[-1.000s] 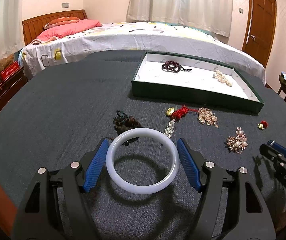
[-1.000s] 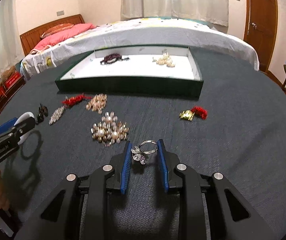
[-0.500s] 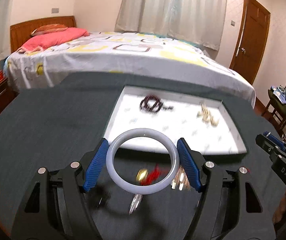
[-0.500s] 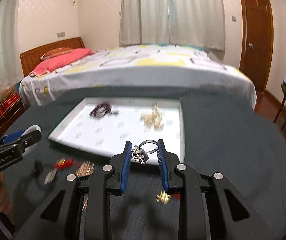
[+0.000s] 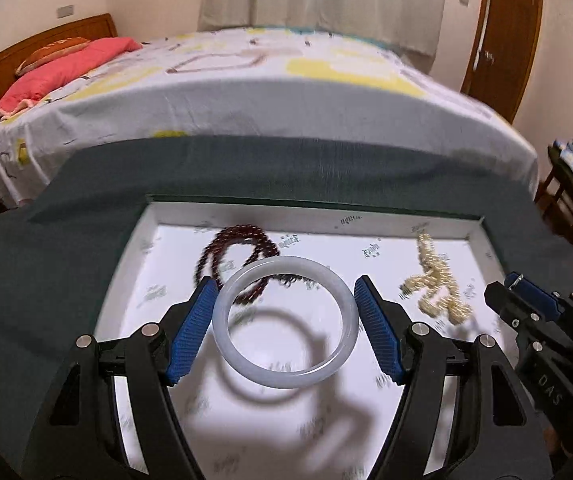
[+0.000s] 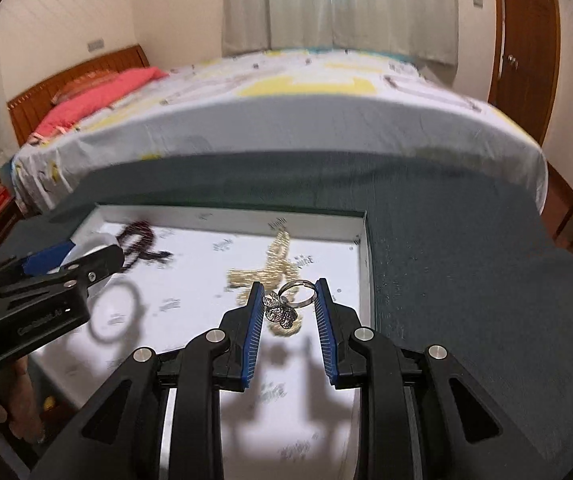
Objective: Organize jewelry
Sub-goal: 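Carry bangle and ring into the box and open both tools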
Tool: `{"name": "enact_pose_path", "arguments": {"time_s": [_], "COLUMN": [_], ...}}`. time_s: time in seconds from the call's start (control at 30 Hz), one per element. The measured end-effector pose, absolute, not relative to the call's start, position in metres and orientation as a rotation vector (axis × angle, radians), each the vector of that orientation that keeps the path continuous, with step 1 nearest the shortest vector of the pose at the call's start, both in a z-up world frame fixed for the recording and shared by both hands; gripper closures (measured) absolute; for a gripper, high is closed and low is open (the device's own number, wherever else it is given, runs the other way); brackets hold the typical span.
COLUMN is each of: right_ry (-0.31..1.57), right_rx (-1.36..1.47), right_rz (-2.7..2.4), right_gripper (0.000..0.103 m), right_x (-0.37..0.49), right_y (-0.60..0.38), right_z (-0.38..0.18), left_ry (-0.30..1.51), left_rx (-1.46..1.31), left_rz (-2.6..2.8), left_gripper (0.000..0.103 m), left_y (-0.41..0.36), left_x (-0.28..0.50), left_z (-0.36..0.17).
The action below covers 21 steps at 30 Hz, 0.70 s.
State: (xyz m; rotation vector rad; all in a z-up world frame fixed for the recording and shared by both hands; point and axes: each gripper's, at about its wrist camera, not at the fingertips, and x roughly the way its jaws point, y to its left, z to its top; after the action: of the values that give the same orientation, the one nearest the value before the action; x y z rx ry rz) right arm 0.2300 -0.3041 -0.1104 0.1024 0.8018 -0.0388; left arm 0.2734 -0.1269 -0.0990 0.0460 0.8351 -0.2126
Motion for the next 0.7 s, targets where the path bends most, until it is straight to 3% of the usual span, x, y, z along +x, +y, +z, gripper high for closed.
{"name": "enact_pose_path", "arguments": {"time_s": [0.33,0.47,0.7], "right_ry": [0.905,0.870,0.782], "right_rx": [0.095,0.097,0.107], "right_rz": [-0.055,-0.050,-0.081], "right_gripper": [0.076,0.055,0.053], "right_x": [0.252,0.249,0.219], "right_y": [-0.310,-0.310,-0.308], "right_z": [-0.127,-0.122,-0.103], "left_ry": [0.993,0.962,0.868], "left_rx": [0.085,0.095,0.084], "left_rz": [-0.228,-0.240,-0.268], "left_gripper": [0.034,0.031,0.025], "left_y": [-0.138,-0.139,-0.135], "left_x": [0.304,0.303,0.286], "left_z": [-0.130,-0.127,-0.106]}}
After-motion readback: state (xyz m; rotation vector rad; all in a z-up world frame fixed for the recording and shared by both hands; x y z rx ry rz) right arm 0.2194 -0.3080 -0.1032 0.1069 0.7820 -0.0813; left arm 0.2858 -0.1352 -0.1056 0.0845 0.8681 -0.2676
